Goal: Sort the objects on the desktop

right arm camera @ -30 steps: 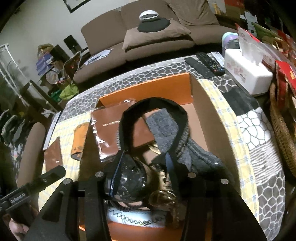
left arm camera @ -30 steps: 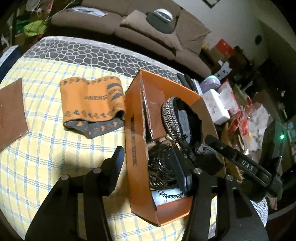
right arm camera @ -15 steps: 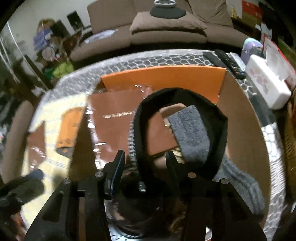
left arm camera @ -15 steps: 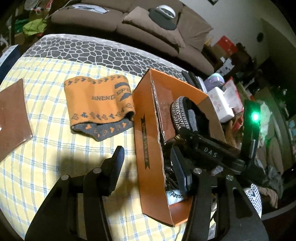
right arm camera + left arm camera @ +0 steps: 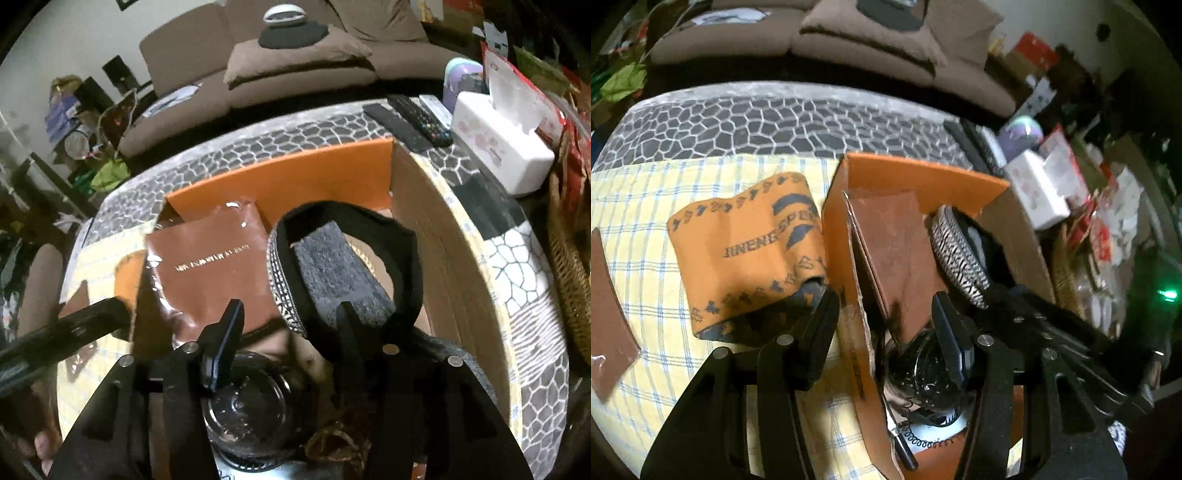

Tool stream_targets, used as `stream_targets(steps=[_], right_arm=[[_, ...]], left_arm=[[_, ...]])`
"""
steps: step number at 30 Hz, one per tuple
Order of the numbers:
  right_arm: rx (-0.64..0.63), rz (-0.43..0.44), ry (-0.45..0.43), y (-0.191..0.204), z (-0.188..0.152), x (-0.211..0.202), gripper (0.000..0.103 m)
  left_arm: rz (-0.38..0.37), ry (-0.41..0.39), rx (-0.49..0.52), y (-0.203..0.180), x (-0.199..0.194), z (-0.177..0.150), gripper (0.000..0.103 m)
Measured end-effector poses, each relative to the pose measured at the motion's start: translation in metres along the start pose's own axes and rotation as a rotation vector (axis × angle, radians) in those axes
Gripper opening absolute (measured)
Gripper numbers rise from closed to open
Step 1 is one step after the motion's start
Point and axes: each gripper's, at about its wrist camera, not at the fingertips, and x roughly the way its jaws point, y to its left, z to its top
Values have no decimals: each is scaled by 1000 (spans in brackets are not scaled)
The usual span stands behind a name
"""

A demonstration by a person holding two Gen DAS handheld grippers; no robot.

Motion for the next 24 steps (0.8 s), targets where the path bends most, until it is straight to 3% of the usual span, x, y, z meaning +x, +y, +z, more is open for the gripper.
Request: stream_targets(steps=[4,7,11,14,19,24], right_arm=[[15,35,-9,-4,4,-4,54],[23,40,-8,-8,2,-6,54],[24,42,-9,-13,-1,-10,54],[16,43,-7,-16,-3,-11,54],[21,51,1,-20,-5,-12,54],[28,60,-10,-25,-5,-18,54]], left_arm=[[16,53,13,-10,8,-1,44],[66,52,31,-18,9,-3,42],[126,31,36,-23,2,-6,31],[117,20,37,-29,-6,-8,30],[118,65,37,-40,6,-8,30],[133,123,9,-44,27,-10,21]])
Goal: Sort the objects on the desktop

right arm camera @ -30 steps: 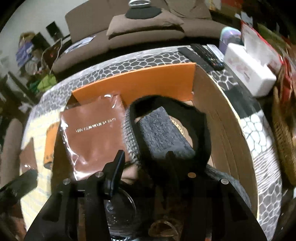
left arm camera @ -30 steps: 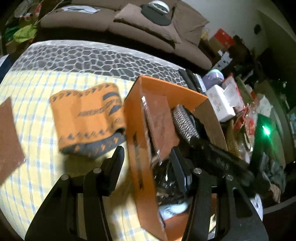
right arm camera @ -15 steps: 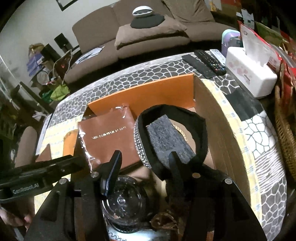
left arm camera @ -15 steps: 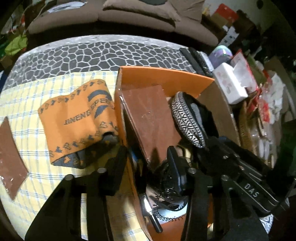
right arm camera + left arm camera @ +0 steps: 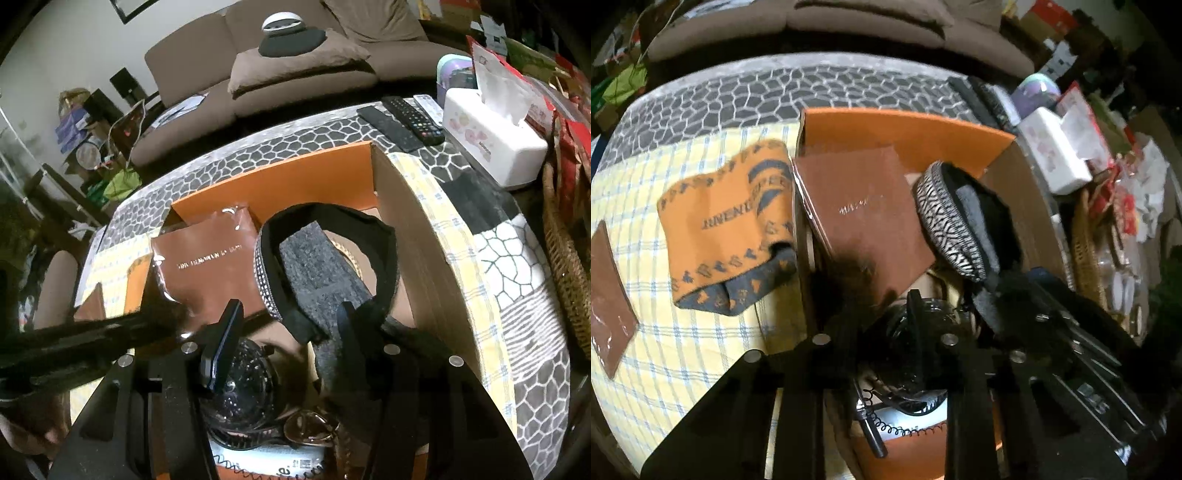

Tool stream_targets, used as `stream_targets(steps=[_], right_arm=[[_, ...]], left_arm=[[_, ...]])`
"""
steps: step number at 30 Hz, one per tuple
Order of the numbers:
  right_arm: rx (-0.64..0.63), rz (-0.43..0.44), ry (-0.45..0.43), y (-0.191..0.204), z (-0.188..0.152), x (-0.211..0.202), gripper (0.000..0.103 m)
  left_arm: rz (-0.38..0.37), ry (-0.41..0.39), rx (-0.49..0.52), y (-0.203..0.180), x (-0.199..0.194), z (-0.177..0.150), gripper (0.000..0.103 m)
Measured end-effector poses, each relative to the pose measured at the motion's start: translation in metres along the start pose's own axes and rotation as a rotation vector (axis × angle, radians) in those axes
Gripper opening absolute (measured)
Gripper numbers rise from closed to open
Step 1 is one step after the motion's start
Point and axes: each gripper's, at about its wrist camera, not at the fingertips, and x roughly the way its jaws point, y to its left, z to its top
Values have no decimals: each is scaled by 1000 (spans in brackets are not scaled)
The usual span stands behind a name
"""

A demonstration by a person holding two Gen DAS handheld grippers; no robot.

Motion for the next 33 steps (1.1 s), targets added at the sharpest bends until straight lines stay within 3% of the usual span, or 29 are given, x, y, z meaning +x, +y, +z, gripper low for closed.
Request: stream_targets(steps=[5,11,18,24,26,27,33], right_arm=[[-5,11,3,1,-1,-1,54],[-14,25,5,7,-2,-1,54],[-13,24,-2,5,-2,-4,54],[-9,18,-9,2,-2,-6,54],[-10,17,-8,2,-2,-6,54],[-10,17,-8,2,-2,-6,54],[-4,13,-8,-1,-2,-7,54]], left_arm=[[37,62,-35,3,9,-8,21],[70,57,-55,5,10,-7,21],[32,3,-143,11,23,12,22],[30,-32,-91,-7,35,27,20],[-32,-38,-70,-15,33,29,6],[-80,-43,-71,-17,29,28,5],[-205,-49,-65,-22,12,25,4]])
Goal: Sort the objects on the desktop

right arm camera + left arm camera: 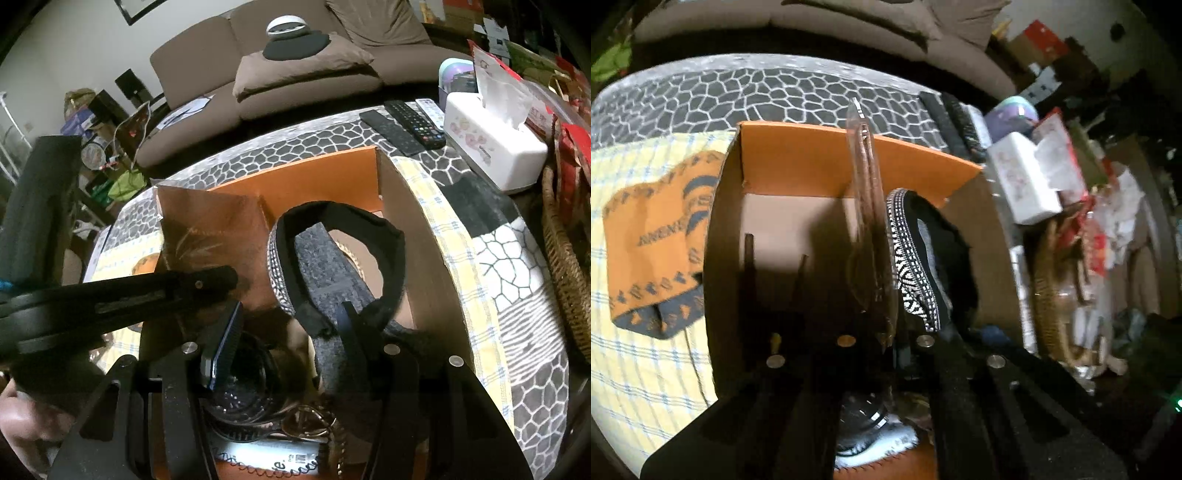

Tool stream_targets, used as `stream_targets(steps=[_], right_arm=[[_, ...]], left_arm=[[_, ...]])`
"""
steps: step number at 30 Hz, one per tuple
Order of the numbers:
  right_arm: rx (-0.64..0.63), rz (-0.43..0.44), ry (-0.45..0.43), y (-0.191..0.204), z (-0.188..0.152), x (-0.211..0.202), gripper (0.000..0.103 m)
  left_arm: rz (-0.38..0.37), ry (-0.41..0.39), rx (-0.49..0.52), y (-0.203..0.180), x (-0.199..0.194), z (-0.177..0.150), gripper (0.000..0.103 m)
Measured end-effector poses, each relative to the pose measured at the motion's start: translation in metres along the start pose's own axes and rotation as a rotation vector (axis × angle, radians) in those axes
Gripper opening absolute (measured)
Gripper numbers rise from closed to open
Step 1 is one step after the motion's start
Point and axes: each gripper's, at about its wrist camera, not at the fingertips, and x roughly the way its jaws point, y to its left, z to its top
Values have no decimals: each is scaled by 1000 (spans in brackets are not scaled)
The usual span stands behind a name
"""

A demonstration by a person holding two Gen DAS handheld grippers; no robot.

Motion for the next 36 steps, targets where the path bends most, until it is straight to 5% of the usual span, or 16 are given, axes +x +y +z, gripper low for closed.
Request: stream_targets(steps=[4,10,12,14,19,28,36], right_arm=[[6,-1,-10,-4,0,-5,54],[19,-8,-10,-9,1,-6,54],[15,-11,-9,-8,0,-6,54],[12,-13,-8,-7,0,-6,54],[1,-9,-5,-2,0,-5,54],[-25,-13,-4,7,-1,-5,54],[-76,1,12,24,-3,-2,54]], left_arm=[[-132,52,-24,6,1,-3,4],[-123,129,-34,22,31,3,6],[-75,140,-12,23,31,6,13],[-21,136,-8,24,27,7,44],[-9,89,-7,21,-4,-1,55],[14,-34,2,20,-61,-9,56],[14,-30,-8,33,-75,-21,57]])
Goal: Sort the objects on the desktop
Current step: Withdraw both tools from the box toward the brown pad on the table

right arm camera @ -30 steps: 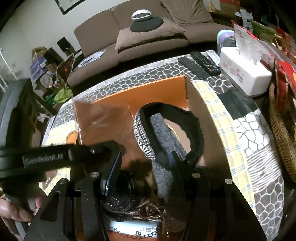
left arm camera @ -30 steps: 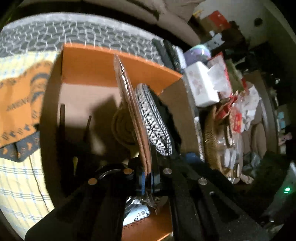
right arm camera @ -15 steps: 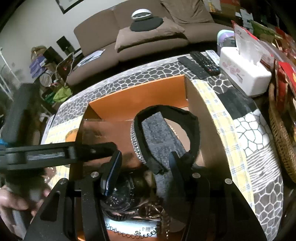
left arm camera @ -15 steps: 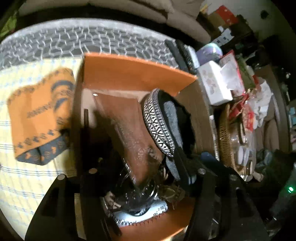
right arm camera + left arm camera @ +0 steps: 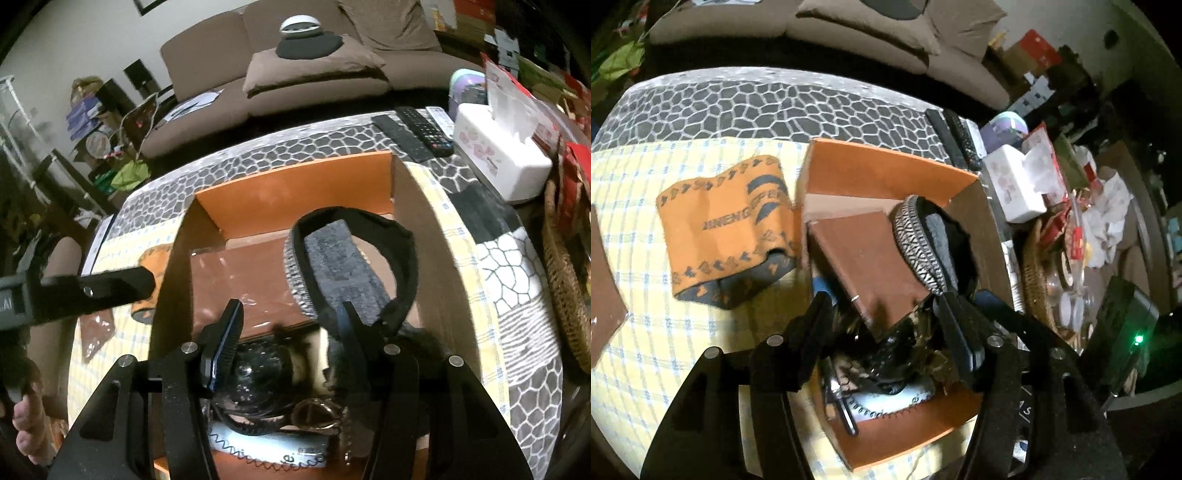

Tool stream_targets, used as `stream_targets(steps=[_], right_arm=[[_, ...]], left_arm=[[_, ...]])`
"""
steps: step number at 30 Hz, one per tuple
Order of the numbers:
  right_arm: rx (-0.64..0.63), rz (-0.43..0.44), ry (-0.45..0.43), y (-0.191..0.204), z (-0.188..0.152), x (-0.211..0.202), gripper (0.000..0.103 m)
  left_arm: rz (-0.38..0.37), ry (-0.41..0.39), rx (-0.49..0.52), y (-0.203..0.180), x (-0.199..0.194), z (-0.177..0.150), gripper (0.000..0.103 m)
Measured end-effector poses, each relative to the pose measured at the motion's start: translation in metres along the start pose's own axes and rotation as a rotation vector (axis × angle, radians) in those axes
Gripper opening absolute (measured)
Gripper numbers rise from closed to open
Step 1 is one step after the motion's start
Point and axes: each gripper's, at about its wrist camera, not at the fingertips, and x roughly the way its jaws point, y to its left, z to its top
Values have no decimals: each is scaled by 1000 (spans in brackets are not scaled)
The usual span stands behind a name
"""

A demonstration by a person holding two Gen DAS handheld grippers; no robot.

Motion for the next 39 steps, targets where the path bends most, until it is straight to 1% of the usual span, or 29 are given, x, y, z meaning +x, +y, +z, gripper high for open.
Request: stream_targets(steps=[2,4,6,8,10,13,14,16,20,23,24,26,30,33,37,39], right_arm=[[-16,-4,9,7,-1,2,54],[-30,-2,14,14,-2,3,54],[-46,-1,15,22,-2,2,54],[-63,-1,16,30,-2,2,60],[-77,-2,14,38,-3,2,76],[-96,-2,17,50,-4,2,79],[-101,-2,18,54,-5,2,80],[-113,4,18,64,-7,3,81],[-146,11,24,89,-10,5,84],[-181,21,18,112,-13,7,85],[-194,26,13,121,-14,7,87],[-211,28,3,133,-17,8,89],[-234,33,-10,158,-20,10,89],[-251,44,-14,180,-22,14,89],[-277,45,-19,203,-26,21,89],[-278,46,-20,212,-27,26,89]], left_arm=[[-1,-13,-3,6,-8,-6,60],[18,-34,-2,13,-17,-12,64],[60,-63,-1,23,-28,-18,71],[93,-83,3,31,-37,-24,78],[126,-101,1,43,-46,-32,79],[162,-121,-7,58,-57,-43,80],[174,-129,-11,64,-61,-47,86],[198,-149,-19,75,-67,-54,92],[265,-177,-32,96,-78,-69,92],[294,-202,-44,111,-85,-78,93],[297,-208,-55,118,-88,-82,94],[301,-218,-69,130,-93,-86,102],[324,-238,-97,157,-105,-92,102],[318,-257,-125,175,-115,-93,102],[327,-289,-126,196,-126,-97,102],[318,-289,-138,210,-127,-98,102]])
